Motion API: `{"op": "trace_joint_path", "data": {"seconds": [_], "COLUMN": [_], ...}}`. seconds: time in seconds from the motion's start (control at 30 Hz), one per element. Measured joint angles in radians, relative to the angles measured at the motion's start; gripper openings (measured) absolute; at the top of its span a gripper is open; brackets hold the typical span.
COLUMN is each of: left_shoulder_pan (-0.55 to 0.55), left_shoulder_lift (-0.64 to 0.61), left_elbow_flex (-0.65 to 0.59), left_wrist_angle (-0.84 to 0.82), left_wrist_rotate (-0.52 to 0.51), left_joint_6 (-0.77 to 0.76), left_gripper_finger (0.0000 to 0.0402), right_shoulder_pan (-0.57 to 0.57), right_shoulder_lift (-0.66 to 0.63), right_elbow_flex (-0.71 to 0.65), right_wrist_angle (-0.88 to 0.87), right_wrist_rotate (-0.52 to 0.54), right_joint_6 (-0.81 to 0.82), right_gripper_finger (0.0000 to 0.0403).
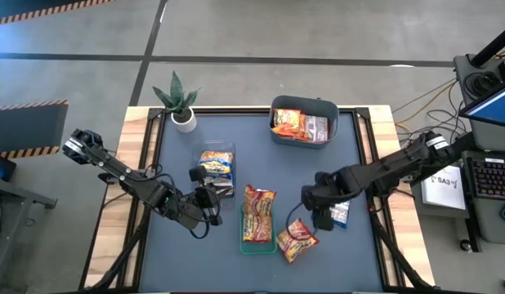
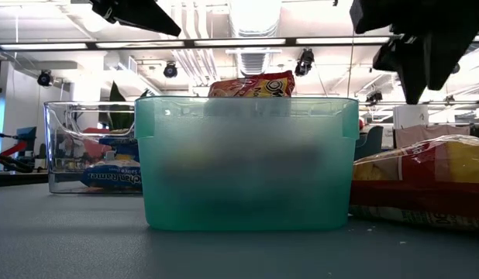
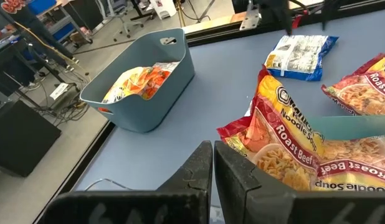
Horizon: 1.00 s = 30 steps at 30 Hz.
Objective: Sort Maruchan noodles
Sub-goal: Put the red noodle pack into the green bin
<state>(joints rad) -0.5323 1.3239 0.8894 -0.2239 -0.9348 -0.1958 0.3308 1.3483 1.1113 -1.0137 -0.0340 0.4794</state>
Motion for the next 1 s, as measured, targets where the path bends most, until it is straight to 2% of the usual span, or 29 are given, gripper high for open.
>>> {"op": "trace_joint_path", "data": {"seconds": [0.27, 0.5, 0.67, 0.73, 0.83, 1.0], "left_shoulder_pan": [0.000, 0.000, 0.000, 0.000, 0.000, 0.000], "left_shoulder_lift": [0.000, 0.000, 0.000, 0.000, 0.000, 0.000], "left_elbow_flex": [0.000, 0.000, 0.000, 0.000, 0.000, 0.000], "left_wrist_angle": [0.001, 0.006, 0.010, 0.011, 0.011, 0.024], "left_wrist_rotate": [0.000, 0.000, 0.000, 0.000, 0.000, 0.001], "left_joint_6": [0.000, 0.000, 0.000, 0.000, 0.000, 0.000], "left_gripper_finger": [0.0000, 0.0000, 0.0000, 0.0000, 0.0000, 0.0000], "right_shoulder_pan": [0.123, 0.099, 0.058, 0.046, 0.037, 0.024], "right_shoulder_lift": [0.000, -0.001, -0.014, -0.013, -0.011, -0.012], "right_elbow_flex": [-0.138, -0.236, -0.325, -0.368, -0.425, -0.457], "right_wrist_angle": [0.355, 0.540, 0.634, 0.670, 0.790, 0.800], "right_wrist_rotate": [0.007, 0.007, 0.003, -0.025, -0.120, -0.229], "right_joint_6": [-0.006, -0.002, 0.094, 0.136, 0.192, 0.280], "right_gripper_finger": [0.0207, 0.0199, 0.0199, 0.0199, 0.0199, 0.0199]}}
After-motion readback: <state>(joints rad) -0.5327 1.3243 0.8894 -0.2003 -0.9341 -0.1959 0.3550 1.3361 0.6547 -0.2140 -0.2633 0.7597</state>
